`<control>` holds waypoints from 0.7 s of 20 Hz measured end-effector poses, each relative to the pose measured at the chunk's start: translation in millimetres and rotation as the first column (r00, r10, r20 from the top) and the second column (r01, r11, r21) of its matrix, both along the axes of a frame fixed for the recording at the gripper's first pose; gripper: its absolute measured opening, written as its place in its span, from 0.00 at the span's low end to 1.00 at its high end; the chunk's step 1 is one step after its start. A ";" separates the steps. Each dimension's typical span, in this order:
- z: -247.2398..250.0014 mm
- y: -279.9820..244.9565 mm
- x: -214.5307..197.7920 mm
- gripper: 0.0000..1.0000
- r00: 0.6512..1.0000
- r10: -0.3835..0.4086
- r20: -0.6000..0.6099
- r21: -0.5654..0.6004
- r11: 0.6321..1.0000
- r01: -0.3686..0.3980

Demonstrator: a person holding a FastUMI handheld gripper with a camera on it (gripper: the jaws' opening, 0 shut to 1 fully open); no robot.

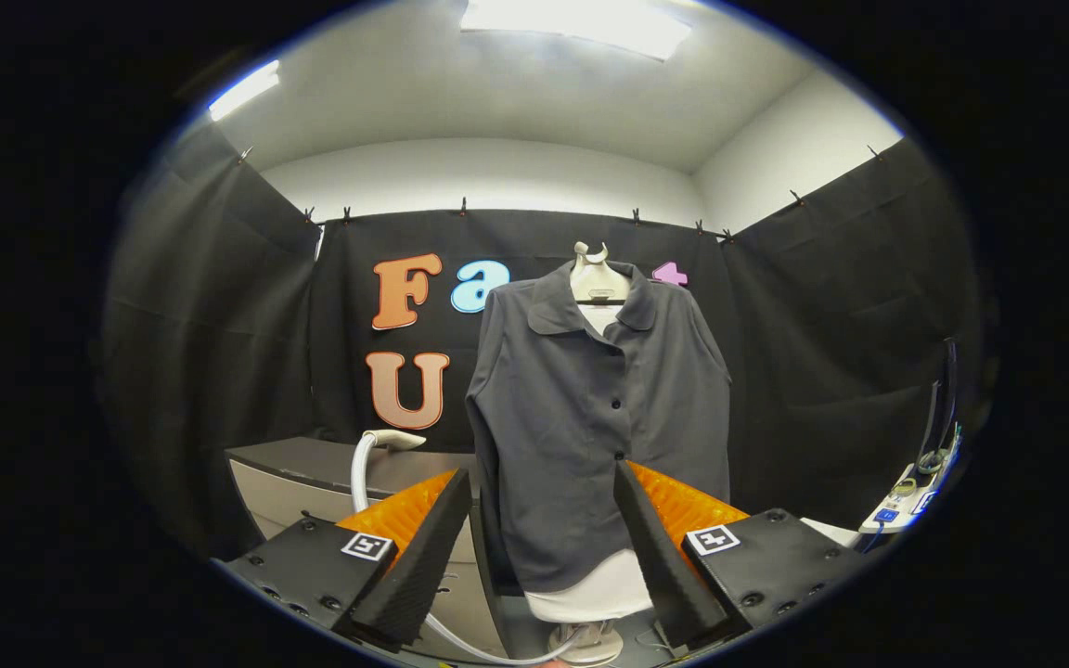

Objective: Iron the clothes twice with a garment steamer, once on the left side and once on the right side.

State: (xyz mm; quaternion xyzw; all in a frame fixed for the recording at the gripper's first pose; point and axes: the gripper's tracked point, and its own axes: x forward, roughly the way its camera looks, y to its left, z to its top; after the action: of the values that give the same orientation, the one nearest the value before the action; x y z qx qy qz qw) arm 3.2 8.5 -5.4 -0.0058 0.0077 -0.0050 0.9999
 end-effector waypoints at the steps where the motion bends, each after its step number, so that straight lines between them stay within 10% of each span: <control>1: 0.6 3.8 1.1 0.99 1.000 0.004 0.002 -0.003 1.000 -0.004; 14: 38.6 123.2 82.0 0.99 0.973 0.214 0.089 -0.024 0.977 -0.212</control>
State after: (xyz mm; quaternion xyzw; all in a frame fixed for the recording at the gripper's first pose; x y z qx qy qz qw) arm 85.2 131.7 33.1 -0.0137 -0.0385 0.1020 0.9939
